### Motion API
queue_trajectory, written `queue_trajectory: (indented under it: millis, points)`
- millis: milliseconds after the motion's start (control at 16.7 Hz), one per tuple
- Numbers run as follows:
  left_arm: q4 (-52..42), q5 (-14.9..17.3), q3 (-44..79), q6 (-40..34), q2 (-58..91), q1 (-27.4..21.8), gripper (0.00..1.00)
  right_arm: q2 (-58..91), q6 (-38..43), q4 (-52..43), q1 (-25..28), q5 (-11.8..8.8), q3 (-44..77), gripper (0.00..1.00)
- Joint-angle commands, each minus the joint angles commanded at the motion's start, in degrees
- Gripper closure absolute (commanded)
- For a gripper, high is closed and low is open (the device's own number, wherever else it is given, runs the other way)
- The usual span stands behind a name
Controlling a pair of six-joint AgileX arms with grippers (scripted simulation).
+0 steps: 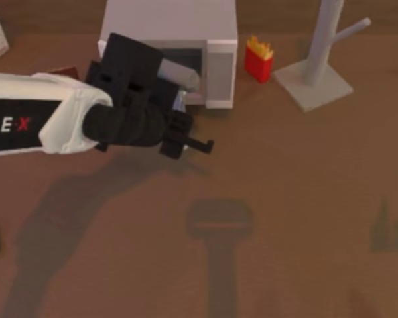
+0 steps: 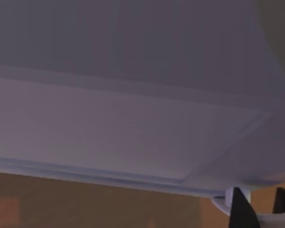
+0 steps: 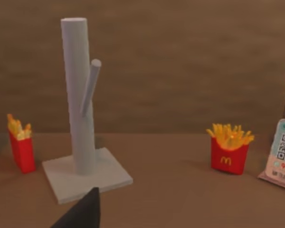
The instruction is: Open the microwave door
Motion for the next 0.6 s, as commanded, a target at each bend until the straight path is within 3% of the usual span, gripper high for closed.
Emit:
queue_trajectory:
  millis: [600]
  points:
    - [-0.05, 1.85, -0.92, 1.74, -0.68, 0.51, 1.00, 0.00, 0.00, 0.00, 0.00, 0.00, 0.00, 0.00]
